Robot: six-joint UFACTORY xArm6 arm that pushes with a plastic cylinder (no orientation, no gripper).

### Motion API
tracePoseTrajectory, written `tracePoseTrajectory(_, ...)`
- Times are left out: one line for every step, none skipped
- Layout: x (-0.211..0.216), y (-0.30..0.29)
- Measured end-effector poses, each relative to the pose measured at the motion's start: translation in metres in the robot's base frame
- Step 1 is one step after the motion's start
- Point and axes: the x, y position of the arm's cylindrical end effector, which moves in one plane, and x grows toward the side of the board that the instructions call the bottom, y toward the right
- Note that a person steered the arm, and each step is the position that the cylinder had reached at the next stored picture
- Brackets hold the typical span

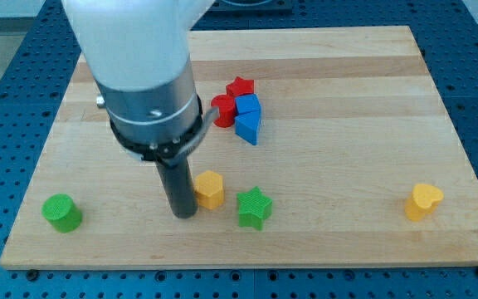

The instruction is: Move the green star and hexagon close to the heart

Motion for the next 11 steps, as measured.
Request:
tracePoseTrajectory(0.004, 0.014)
tracePoseTrajectory(0.004, 0.038)
tracePoseTrajectory(0.004, 0.068)
tracePoseTrajectory(0.003, 0.102)
tracePoseTrajectory(-0.002, 0.129)
tracePoseTrajectory(-0.008, 0.15)
tracePoseTrajectory(-0.013, 0.175)
tracePoseTrajectory(-0.019, 0.196)
tracePoseTrajectory(-0.024, 0.219)
tracePoseTrajectory(-0.028, 0.239)
tracePoseTrajectory(-0.016, 0.241)
